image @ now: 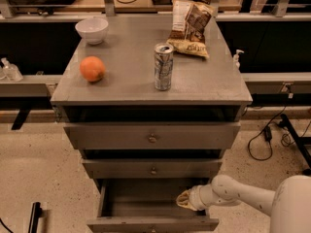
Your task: Open bottom drawer
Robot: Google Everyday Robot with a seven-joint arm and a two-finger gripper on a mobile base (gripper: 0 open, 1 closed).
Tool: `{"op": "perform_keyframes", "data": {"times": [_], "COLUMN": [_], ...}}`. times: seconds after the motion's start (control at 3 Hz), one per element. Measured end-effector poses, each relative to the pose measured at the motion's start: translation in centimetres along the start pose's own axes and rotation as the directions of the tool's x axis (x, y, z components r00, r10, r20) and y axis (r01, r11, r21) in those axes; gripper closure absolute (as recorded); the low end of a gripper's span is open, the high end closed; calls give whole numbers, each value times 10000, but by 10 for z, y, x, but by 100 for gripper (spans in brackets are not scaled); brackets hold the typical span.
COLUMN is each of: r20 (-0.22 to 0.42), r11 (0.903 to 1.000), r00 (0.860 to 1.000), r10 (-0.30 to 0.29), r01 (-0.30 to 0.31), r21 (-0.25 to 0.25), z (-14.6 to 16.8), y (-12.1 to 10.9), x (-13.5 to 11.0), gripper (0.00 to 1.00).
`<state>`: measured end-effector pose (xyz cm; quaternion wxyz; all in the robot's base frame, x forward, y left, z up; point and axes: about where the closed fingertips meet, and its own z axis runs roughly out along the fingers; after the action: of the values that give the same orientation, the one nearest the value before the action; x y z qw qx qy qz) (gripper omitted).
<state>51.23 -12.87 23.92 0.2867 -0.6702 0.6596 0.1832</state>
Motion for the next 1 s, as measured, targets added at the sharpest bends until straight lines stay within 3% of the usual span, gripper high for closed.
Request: {"op": "perform_keyframes", "data": {"times": [0.33,1.0], "r20": [0,671], "r11": [10000,9979], "r00": [10000,9969], "r10": [0,-404], "r01": [0,437], "r21": [0,-482], "z": [0,44], "y": [0,6], "x": [0,-33], "gripper": [100,100]}}
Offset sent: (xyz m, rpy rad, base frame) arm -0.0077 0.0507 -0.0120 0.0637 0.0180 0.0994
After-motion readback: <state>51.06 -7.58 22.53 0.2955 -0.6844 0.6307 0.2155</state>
